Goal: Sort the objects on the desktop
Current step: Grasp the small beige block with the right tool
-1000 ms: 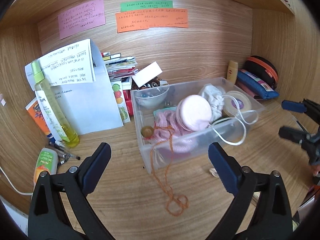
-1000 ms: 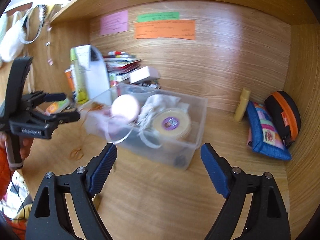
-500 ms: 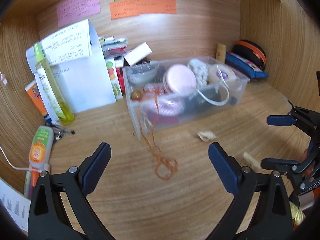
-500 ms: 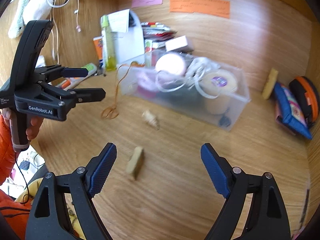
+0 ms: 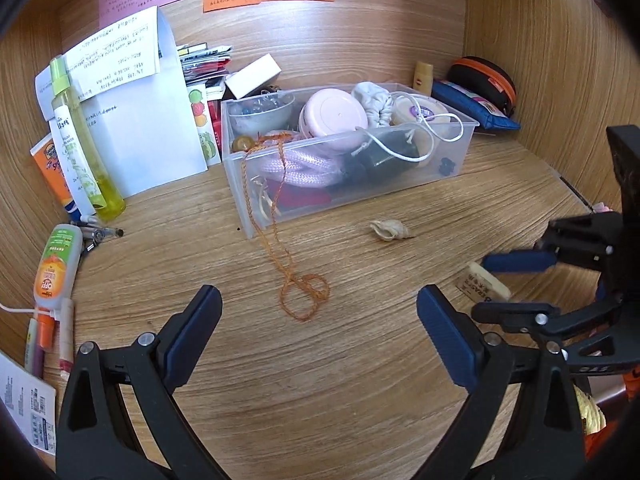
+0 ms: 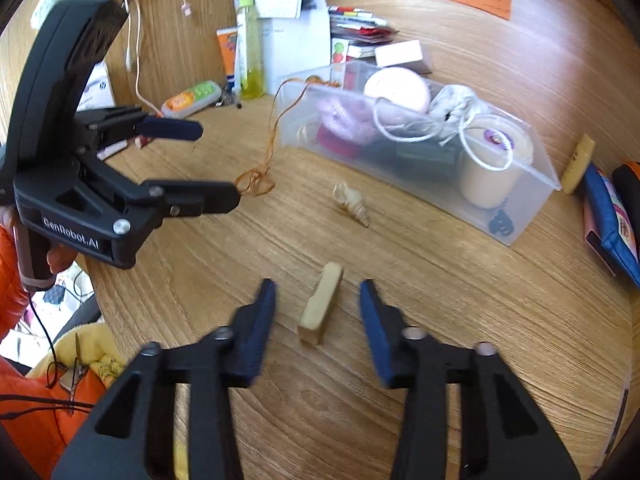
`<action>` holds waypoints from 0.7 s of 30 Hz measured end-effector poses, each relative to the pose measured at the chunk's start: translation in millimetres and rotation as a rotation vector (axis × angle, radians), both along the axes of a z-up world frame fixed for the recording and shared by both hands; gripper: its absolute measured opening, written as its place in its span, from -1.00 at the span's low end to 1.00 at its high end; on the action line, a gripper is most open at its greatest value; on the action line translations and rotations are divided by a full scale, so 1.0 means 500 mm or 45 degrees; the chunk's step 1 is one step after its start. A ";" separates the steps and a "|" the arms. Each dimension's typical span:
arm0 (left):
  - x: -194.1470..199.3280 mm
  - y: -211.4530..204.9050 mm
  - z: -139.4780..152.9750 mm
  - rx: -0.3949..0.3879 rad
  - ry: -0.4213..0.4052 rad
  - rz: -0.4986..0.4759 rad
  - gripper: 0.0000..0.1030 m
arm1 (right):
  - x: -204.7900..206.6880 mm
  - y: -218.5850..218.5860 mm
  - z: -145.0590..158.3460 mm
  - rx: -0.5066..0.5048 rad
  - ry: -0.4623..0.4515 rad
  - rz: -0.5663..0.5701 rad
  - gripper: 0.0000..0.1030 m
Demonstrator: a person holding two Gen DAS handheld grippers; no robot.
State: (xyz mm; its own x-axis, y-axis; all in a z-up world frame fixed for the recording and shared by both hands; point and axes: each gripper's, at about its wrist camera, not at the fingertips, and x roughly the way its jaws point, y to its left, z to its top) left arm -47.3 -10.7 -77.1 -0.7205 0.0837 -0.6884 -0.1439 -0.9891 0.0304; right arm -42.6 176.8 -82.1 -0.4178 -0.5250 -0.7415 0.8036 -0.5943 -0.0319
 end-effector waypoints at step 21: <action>-0.124 0.119 -0.020 -0.016 -0.098 -0.147 0.43 | -0.072 0.136 0.044 -0.131 0.042 -0.215 -0.81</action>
State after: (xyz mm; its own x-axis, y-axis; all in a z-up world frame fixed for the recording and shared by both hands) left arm -109.2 48.8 -87.2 -0.6518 0.1536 -0.7427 -0.2588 -0.9656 0.0274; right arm -78.8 244.8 -60.0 -0.5295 -0.5174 -0.6722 0.6915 -0.7223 0.0112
